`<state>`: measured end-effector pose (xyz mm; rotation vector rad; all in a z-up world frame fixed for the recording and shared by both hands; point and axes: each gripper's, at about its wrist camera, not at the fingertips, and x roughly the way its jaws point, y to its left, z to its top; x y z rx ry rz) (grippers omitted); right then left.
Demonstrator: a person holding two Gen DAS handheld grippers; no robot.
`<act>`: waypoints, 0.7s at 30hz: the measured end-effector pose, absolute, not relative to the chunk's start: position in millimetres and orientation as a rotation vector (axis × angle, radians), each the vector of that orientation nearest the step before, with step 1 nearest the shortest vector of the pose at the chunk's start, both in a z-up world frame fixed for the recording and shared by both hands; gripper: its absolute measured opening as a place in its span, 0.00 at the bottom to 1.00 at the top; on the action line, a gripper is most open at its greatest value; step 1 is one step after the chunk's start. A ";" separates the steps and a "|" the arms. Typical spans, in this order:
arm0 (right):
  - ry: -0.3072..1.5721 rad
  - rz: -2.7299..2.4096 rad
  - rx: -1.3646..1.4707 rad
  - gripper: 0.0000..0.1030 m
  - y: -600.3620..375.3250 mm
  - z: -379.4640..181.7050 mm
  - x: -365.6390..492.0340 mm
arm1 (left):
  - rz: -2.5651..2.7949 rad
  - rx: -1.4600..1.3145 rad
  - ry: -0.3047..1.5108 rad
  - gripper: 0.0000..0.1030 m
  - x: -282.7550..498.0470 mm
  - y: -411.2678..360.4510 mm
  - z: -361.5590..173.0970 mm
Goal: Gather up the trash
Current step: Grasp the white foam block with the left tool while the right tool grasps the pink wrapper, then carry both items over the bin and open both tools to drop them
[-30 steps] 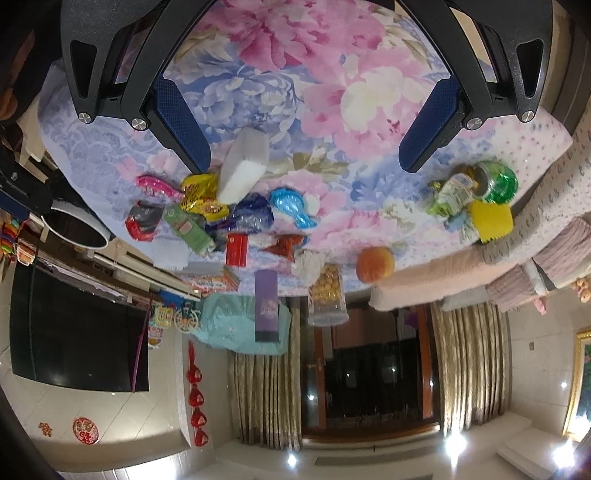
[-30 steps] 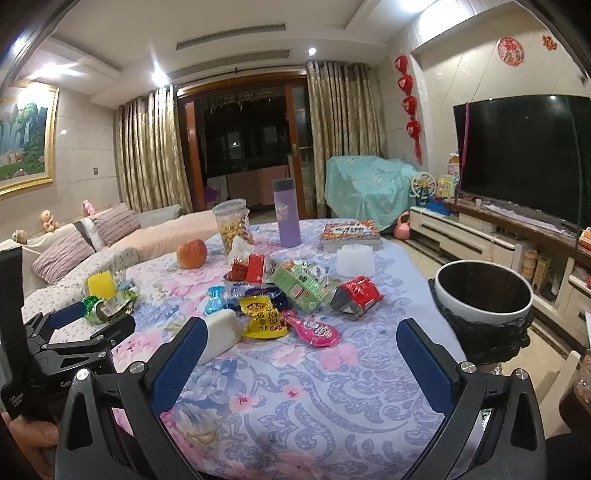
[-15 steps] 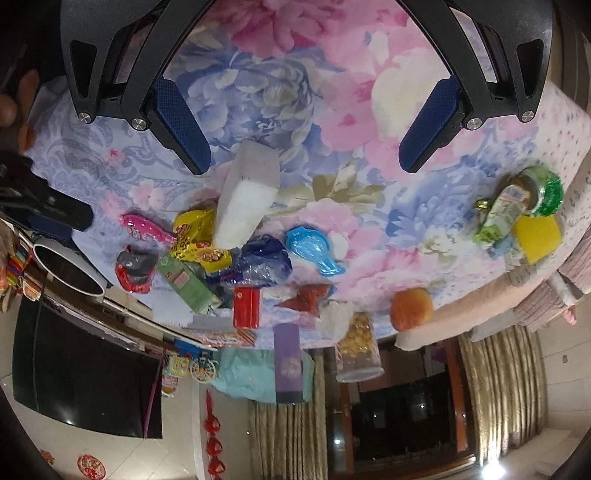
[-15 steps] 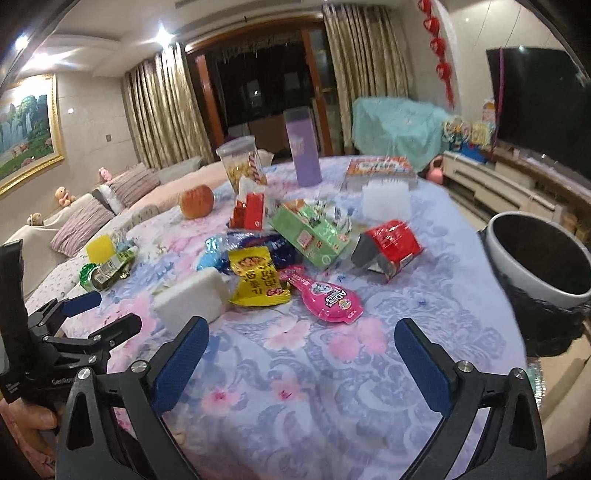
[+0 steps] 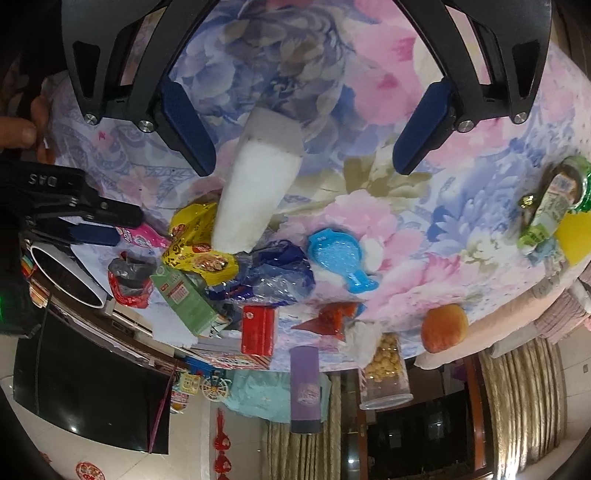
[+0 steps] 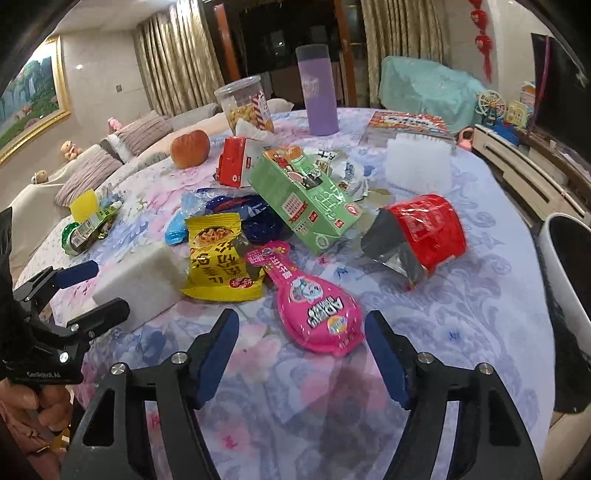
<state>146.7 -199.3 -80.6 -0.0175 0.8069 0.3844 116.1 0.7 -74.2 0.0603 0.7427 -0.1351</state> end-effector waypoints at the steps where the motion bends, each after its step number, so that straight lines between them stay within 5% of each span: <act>1: 0.813 0.388 -0.023 0.66 -198.4 -82.1 150.1 | -0.142 0.060 0.748 0.90 117.4 -0.5 -75.9; 4: 0.839 0.379 -0.049 0.56 -194.8 -87.8 159.2 | -0.173 0.048 0.775 0.73 121.7 -3.0 -81.6; 6: 0.852 0.377 -0.052 0.33 -194.6 -90.0 162.5 | -0.202 0.044 0.794 0.52 123.6 -5.5 -85.6; 9: 0.855 0.367 -0.042 0.20 -198.4 -90.3 160.7 | -0.240 0.039 0.789 0.34 120.5 -10.3 -84.7; 21: 0.807 0.327 0.081 0.17 -226.3 -79.9 116.3 | -0.341 0.063 0.696 0.32 91.4 -37.3 -58.7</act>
